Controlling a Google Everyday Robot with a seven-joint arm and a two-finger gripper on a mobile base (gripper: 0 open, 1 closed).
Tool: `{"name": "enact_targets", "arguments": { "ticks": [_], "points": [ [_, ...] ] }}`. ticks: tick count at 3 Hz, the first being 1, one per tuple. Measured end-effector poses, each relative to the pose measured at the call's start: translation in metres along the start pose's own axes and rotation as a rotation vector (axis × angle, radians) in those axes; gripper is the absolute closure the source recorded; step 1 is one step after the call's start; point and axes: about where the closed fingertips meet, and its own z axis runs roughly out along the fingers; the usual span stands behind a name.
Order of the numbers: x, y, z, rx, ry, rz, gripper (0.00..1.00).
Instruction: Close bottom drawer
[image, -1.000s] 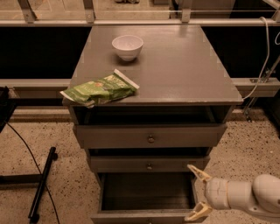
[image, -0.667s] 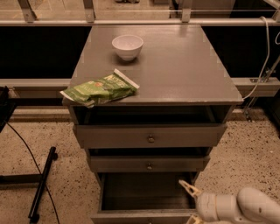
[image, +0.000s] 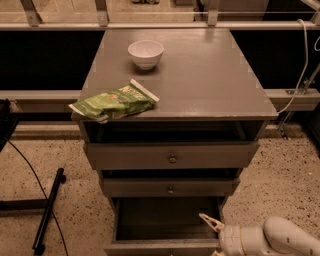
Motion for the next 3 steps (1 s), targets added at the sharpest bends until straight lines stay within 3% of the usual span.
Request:
{"name": "enact_targets", "arguments": {
  "ticks": [1, 3],
  "points": [
    [0.035, -0.001, 0.010, -0.061, 0.050, 0.029, 0.00],
    [0.130, 0.008, 0.027, -0.076, 0.176, 0.083, 0.00]
  ]
}}
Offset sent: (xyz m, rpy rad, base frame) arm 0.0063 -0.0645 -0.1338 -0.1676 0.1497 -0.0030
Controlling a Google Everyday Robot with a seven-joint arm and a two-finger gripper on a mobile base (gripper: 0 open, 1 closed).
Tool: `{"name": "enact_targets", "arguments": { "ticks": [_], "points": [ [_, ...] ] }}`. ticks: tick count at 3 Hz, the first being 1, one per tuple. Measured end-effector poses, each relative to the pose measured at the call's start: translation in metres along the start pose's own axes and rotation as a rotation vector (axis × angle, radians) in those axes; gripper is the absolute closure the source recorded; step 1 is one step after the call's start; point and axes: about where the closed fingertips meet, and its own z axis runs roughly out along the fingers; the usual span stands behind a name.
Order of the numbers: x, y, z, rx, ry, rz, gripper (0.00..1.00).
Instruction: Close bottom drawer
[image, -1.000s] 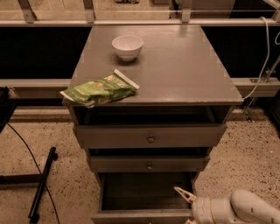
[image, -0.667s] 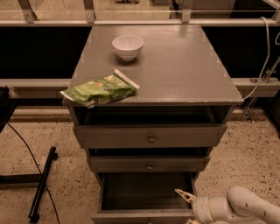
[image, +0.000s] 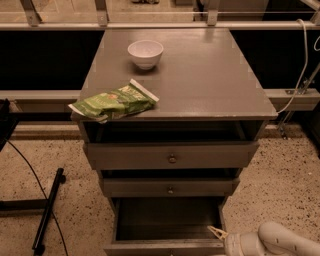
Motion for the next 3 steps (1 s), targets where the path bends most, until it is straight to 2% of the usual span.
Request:
{"name": "enact_targets", "arguments": {
  "ticks": [1, 2, 3],
  "points": [
    [0.037, 0.001, 0.020, 0.015, 0.021, 0.025, 0.00],
    [0.070, 0.005, 0.052, 0.018, 0.001, 0.045, 0.26],
    [0.078, 0.007, 0.066, 0.026, -0.030, 0.039, 0.50]
  ]
}}
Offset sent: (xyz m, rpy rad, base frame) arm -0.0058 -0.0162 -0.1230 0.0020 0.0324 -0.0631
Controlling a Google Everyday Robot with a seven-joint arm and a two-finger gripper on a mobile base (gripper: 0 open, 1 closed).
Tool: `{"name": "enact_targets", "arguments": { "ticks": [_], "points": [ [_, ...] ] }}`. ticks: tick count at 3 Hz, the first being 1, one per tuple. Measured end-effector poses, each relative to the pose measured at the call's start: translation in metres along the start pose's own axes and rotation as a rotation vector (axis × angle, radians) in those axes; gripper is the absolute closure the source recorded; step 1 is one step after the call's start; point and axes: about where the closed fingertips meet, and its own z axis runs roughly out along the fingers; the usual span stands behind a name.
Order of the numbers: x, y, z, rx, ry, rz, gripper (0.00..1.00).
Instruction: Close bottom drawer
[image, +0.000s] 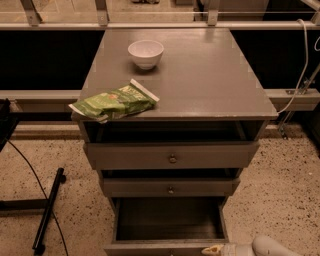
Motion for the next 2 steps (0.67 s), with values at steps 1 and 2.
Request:
{"name": "enact_targets", "arguments": {
  "ticks": [1, 2],
  "points": [
    [-0.0005, 0.0003, -0.0058, 0.027, -0.056, -0.012, 0.73],
    [-0.0011, 0.0018, -0.0041, 0.023, -0.057, -0.012, 0.96]
  ]
}}
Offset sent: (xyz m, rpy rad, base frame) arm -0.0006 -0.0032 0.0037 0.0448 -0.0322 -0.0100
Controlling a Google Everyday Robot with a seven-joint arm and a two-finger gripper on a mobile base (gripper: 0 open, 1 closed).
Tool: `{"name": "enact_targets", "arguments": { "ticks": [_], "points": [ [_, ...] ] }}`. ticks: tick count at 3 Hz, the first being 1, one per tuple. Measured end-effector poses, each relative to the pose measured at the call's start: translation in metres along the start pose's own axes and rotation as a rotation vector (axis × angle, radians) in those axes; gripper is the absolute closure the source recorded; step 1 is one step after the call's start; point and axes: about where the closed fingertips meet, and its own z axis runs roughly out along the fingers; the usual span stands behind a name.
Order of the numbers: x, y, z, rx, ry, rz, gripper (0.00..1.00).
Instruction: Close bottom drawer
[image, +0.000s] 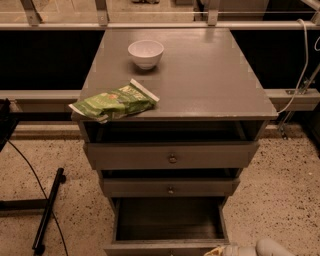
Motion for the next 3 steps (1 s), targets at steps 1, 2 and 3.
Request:
{"name": "enact_targets", "arguments": {
  "ticks": [1, 2, 3],
  "points": [
    [0.001, -0.001, 0.010, 0.010, 0.000, 0.004, 1.00],
    [-0.002, -0.005, 0.040, 0.075, -0.010, 0.032, 1.00],
    [-0.001, -0.019, 0.073, 0.150, -0.001, 0.063, 1.00]
  ]
}}
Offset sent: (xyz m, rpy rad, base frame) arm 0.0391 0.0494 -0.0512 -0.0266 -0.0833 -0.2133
